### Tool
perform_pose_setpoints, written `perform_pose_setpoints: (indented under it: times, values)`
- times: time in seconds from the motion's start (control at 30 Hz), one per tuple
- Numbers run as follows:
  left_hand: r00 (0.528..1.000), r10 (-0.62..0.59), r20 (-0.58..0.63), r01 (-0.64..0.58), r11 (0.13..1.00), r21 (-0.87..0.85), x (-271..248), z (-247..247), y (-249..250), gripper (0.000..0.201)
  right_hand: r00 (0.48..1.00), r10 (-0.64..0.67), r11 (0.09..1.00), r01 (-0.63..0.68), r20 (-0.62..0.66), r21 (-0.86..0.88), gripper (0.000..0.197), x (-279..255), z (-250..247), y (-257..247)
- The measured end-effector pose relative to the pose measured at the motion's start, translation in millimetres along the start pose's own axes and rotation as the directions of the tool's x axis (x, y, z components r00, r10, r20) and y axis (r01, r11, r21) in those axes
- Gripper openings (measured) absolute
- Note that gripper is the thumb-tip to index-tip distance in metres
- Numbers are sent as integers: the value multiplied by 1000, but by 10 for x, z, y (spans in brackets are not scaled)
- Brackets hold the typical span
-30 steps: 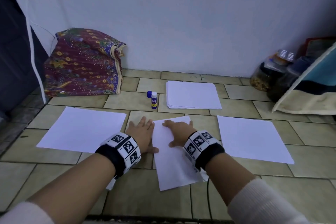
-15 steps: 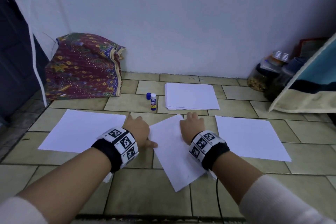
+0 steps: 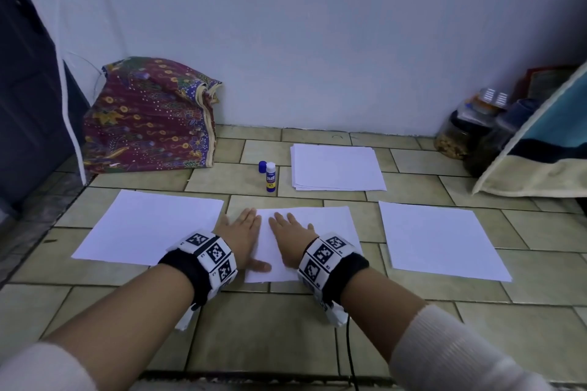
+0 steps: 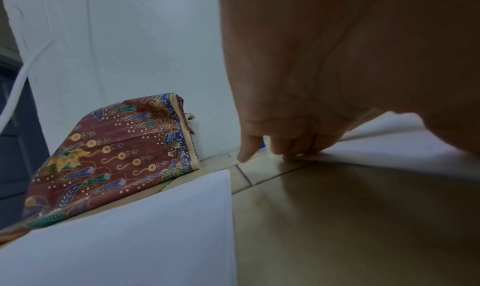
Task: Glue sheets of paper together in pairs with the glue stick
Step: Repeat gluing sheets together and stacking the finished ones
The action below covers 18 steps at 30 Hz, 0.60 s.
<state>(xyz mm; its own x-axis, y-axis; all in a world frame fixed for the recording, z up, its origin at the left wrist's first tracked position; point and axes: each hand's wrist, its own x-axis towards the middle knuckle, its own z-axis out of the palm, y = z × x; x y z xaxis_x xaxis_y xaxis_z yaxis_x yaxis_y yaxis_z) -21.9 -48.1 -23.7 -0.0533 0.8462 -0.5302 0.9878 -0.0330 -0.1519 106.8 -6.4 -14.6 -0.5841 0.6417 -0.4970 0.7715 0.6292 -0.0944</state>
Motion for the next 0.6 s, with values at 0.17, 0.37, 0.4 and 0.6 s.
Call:
perform_pose_setpoints:
  times: [0.17, 0.37, 0.4, 0.6]
  values:
    - [999, -43, -11, 43, 997, 63, 57, -52, 31, 113, 993, -77, 996, 80, 88, -31, 82, 18, -178, 38]
    - [1000, -31, -3, 31, 999, 29, 64, -27, 11, 112, 996, 54, 995, -60, 75, 80, 62, -119, -254, 517]
    - [1000, -25, 1, 24, 999, 28, 56, -30, 6, 112, 994, 83, 991, -90, 70, 96, 59, -131, -243, 615]
    - [1000, -12, 13, 12, 1000, 20, 29, -41, -5, 110, 966, 251, 955, -259, 66, 145, 54, -248, -223, 1138]
